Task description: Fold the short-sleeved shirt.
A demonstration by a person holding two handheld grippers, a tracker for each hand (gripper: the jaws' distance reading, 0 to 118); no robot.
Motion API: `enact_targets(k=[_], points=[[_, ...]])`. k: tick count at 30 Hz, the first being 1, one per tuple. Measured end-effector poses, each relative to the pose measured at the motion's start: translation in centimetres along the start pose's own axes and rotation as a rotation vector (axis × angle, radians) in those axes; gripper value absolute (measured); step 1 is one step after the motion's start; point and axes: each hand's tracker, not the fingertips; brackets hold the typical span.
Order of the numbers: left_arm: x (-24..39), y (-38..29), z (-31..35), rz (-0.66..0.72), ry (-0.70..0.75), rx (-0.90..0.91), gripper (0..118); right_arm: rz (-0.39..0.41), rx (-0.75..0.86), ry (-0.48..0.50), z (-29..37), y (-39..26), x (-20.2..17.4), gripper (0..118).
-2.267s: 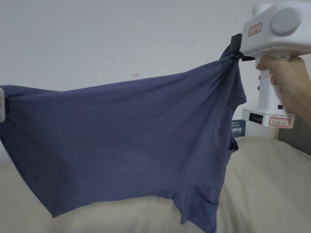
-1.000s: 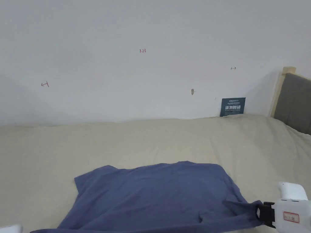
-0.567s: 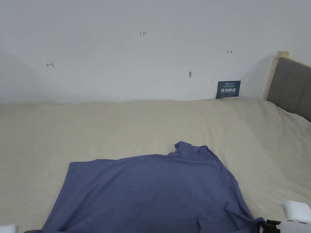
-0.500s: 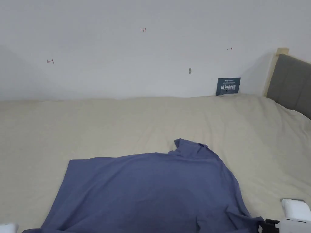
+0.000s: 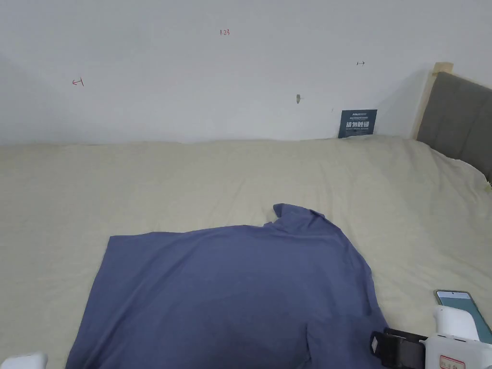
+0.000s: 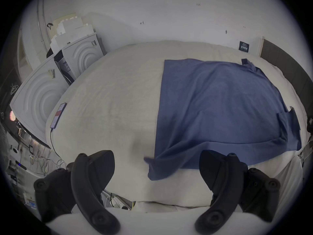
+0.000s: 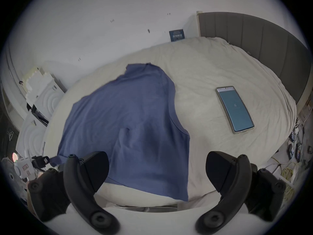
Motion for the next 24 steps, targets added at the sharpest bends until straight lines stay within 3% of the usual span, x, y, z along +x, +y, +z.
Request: enact_targets(k=[2,3,4,5,6,7,9,10,11,12,14,17,24], points=[[-0.1,0.2,1.1,0.005,-0.011,-0.009,104,-0.002,0.001,0.004,0.6,0.2,-0.5,118],[0.0,0.2,1.8,0.006,-0.029,-0.004,98,0.002,0.008,0.007,0.9,0.2,-0.9,117],[0.0,0.2,2.4,0.000,-0.044,0.002,84,0.007,0.020,0.012,1.4,0.3,-1.2,117],[0.3,0.1,3.3,-0.002,-0.046,0.016,56,0.020,0.033,0.016,1.7,0.2,-1.7,115],[0.5,0.1,3.8,-0.003,-0.042,0.032,35,0.035,0.048,0.001,2.0,0.2,-2.1,109],[0.6,-0.1,4.2,-0.003,-0.035,0.039,23,0.063,0.062,-0.020,2.4,0.1,-2.8,98],[0.8,-0.7,4.6,-0.010,-0.047,0.042,22,0.106,0.093,-0.032,2.8,-0.3,-3.6,81],[1.0,-1.2,4.7,-0.017,-0.057,0.040,22,0.116,0.084,-0.041,2.9,-0.4,-4.0,81],[1.1,-1.8,4.5,-0.019,-0.071,0.020,20,0.117,0.078,-0.039,2.8,-0.4,-4.0,50],[1.2,-2.1,4.5,-0.024,-0.082,0.003,14,0.112,0.070,-0.029,2.7,-0.7,-3.9,35],[1.5,-3.2,4.5,-0.029,-0.080,-0.009,2,0.079,0.034,0.003,2.3,-1.2,-3.7,30],[1.4,-4.4,4.1,-0.042,-0.065,-0.041,0,0.107,0.033,-0.053,1.8,-2.2,-3.6,13],[-0.1,-4.8,3.4,0.023,-0.075,-0.087,0,0.102,0.004,-0.032,1.5,-2.9,-3.4,7]])
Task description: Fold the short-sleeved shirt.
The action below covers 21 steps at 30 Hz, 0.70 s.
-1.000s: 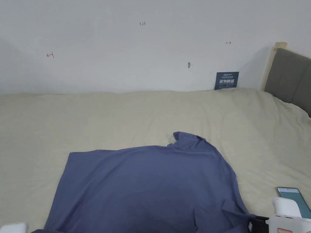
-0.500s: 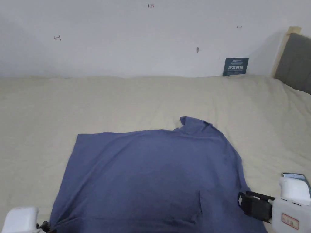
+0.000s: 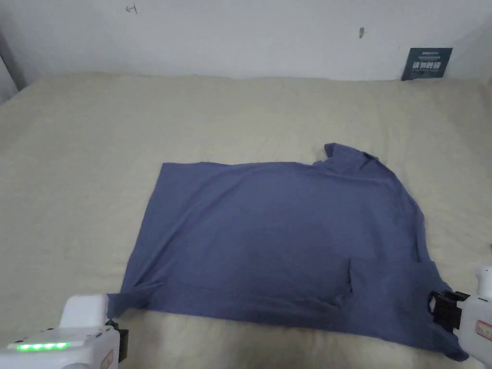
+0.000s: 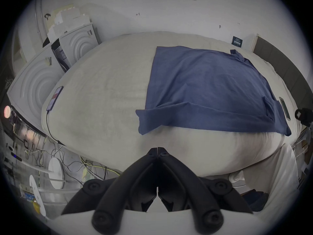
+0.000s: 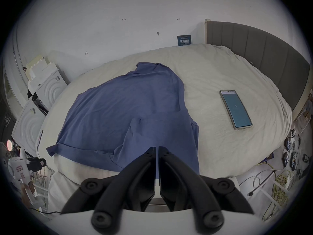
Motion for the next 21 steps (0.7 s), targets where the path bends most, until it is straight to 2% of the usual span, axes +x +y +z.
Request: enact_targets(k=[5,6,7,8,9,10,15,19,21], points=[[-0.4,1.0,-0.6,-0.008,0.000,0.021,0,0.003,-0.010,0.013,-0.2,0.2,-0.3,7],[-0.5,1.2,-0.8,-0.009,0.011,0.025,9,0.008,-0.014,0.012,-0.3,0.3,-0.4,7],[-0.6,1.4,-1.2,-0.014,0.014,0.017,29,0.011,-0.016,0.012,-0.4,0.3,-0.5,7],[-0.8,1.6,-1.5,-0.016,0.013,0.011,65,0.013,-0.018,0.010,-0.5,0.3,-0.5,7],[-1.0,1.7,-1.8,-0.017,0.017,0.004,91,0.014,-0.021,0.010,-0.6,0.3,-0.5,7],[-1.3,1.9,-2.1,-0.014,0.011,-0.009,107,0.012,-0.023,0.009,-0.7,0.3,-0.5,7],[-2.0,2.9,-2.4,-0.014,0.002,0.028,108,-0.008,-0.036,0.011,-0.3,0.3,-0.9,7],[-2.6,4.2,-4.5,-0.029,0.041,0.006,108,0.021,-0.047,-0.004,-0.3,0.3,-1.5,7],[-2.9,4.4,-5.2,-0.009,0.015,0.005,108,0.030,-0.049,-0.012,-0.3,0.4,-1.6,7]])
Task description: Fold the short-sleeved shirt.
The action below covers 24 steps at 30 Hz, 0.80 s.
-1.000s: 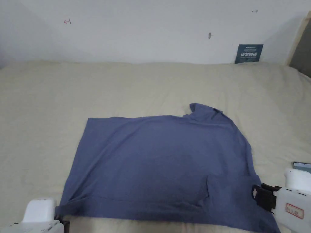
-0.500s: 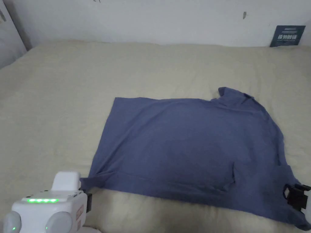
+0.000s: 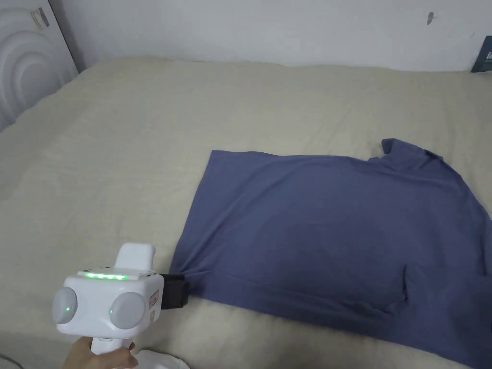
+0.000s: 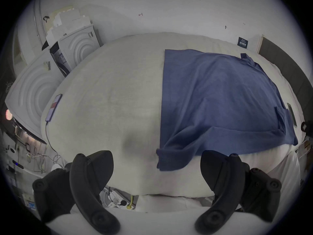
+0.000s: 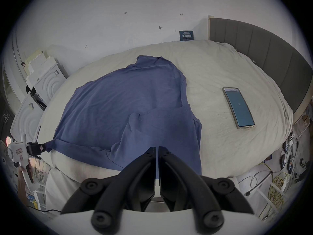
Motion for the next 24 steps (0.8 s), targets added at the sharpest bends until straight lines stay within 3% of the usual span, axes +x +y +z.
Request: enact_targets(k=[4,6,8,11,15,24], points=[[0.4,0.2,-1.1,0.018,-0.052,-0.014,99,-0.008,-0.015,0.003,-0.2,0.2,-0.1,7],[0.8,0.1,-1.9,0.018,-0.043,-0.014,77,-0.007,-0.021,-0.002,-0.4,0.2,-0.3,7],[0.9,0.1,-2.3,0.016,-0.017,-0.026,38,-0.005,-0.025,0.001,-0.4,0.3,-0.3,7],[1.0,-0.1,-3.0,0.024,-0.093,-0.073,7,0.001,-0.029,0.005,-0.5,0.3,-0.3,7],[2.1,-0.6,-2.7,-0.057,-0.056,-0.047,5,0.006,-0.036,-0.003,-0.6,0.3,0.0,7],[1.4,0.4,-1.7,-0.041,-0.061,-0.038,5,-0.021,-0.033,-0.015,-0.2,-0.2,1.8,7]])
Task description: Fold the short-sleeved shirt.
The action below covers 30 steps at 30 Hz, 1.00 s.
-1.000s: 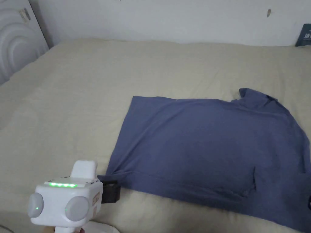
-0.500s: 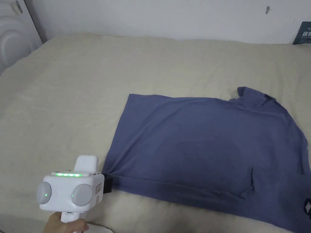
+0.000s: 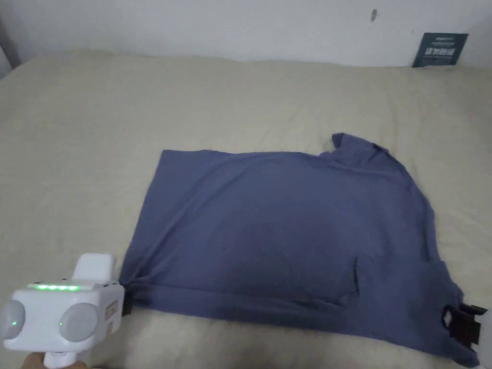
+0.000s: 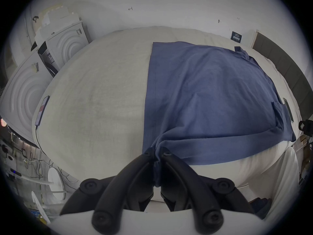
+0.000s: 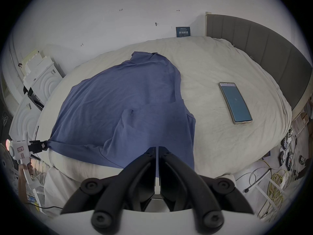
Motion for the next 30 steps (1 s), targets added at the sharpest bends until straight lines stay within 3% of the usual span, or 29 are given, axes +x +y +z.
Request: enact_targets(k=[5,7,10,11,22,26,30], points=[[0.4,0.4,0.1,-0.014,0.012,-0.005,5,-0.013,0.000,-0.034,-0.5,-0.2,2.1,7],[0.4,0.5,0.1,-0.010,0.011,-0.007,5,-0.001,-0.030,-0.026,-0.9,0.0,2.9,14],[0.2,0.8,0.3,0.052,-0.014,-0.015,5,0.023,-0.063,-0.026,-1.9,0.1,3.8,96],[0.2,0.8,0.5,0.071,-0.017,-0.008,5,0.027,-0.081,-0.022,-2.3,0.1,3.9,110],[0.6,1.0,1.0,0.050,-0.020,-0.029,5,-0.017,-0.152,-0.070,-6.8,1.8,6.4,111],[0.6,1.0,0.9,0.057,-0.024,-0.041,5,0.021,-0.203,-0.115,-8.5,1.5,6.5,108],[0.6,1.0,0.9,0.054,-0.024,-0.049,5,0.060,-0.209,-0.139,-8.8,0.9,5.7,77]])
